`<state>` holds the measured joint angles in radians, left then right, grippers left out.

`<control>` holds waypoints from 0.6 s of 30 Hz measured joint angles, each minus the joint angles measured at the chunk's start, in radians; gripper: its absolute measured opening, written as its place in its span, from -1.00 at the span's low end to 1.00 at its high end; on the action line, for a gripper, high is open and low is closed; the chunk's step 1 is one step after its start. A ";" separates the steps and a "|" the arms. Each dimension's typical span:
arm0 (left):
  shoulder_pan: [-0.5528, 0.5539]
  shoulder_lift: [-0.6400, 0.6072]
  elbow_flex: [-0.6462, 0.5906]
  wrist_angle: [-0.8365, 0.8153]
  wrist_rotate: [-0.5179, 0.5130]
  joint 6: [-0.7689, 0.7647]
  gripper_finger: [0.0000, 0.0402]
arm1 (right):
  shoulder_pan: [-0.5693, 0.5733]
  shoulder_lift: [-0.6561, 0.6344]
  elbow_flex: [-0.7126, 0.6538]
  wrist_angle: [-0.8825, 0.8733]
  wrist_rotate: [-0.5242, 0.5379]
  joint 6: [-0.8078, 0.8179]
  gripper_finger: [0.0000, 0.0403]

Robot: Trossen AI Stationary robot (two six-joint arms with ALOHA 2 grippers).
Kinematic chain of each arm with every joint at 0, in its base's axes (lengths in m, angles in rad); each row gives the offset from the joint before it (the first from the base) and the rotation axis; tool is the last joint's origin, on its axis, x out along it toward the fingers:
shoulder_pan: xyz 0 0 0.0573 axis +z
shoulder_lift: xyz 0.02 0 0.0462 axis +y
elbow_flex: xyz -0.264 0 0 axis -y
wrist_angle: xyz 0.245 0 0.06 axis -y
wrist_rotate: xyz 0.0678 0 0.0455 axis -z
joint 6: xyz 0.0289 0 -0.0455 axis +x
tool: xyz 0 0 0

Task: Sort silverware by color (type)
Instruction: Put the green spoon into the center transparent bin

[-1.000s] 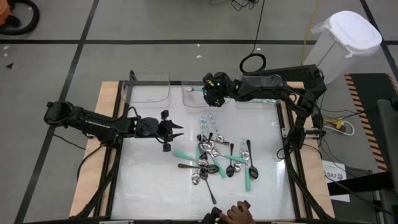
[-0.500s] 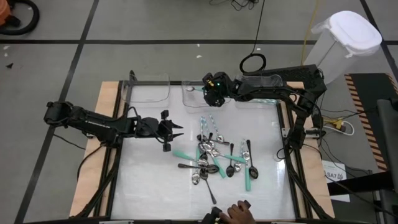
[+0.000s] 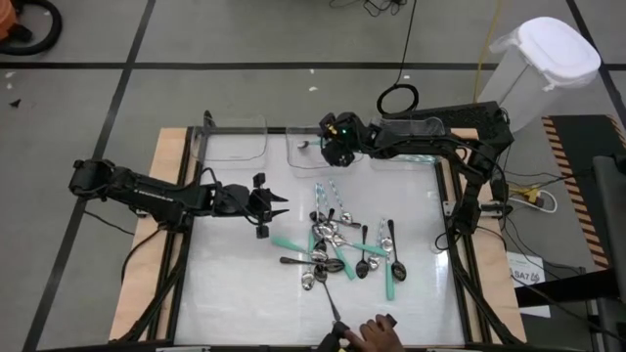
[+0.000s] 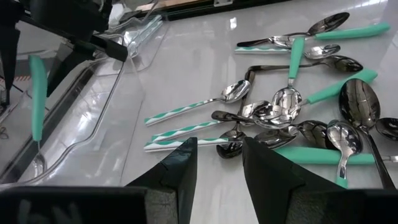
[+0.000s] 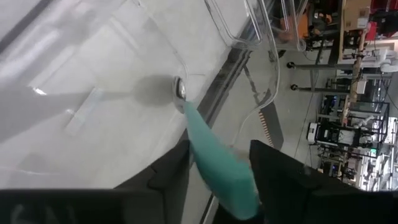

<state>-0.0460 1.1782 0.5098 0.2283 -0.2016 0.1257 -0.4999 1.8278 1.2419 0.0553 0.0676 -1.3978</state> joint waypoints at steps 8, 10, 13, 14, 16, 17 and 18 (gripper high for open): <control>0.000 0.000 0.000 0.000 0.000 0.000 -0.37 | 0.000 -0.041 0.000 -0.027 0.039 0.032 -0.01; 0.000 0.000 0.000 0.000 0.000 0.000 -0.37 | 0.000 -0.057 0.000 -0.041 0.037 0.063 0.00; 0.000 0.000 0.000 0.000 0.000 0.000 -0.37 | -0.001 -0.075 0.000 -0.080 0.037 0.087 0.00; 0.000 0.000 0.000 0.000 0.000 0.000 -0.37 | -0.002 -0.076 0.000 -0.094 0.037 0.095 0.00; 0.000 0.000 0.000 0.000 0.000 0.000 -0.37 | -0.005 -0.076 0.000 -0.125 0.037 0.112 0.00; 0.000 0.000 0.000 0.000 0.000 -0.002 -0.37 | -0.005 -0.075 0.000 -0.141 0.037 0.116 0.00; 0.000 0.000 0.000 0.000 0.000 -0.004 -0.37 | -0.006 -0.075 0.000 -0.154 0.037 0.123 0.00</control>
<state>-0.0460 1.1782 0.5102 0.2283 -0.2012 0.1215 -0.5056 1.7531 1.2415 -0.0986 0.1047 -1.2747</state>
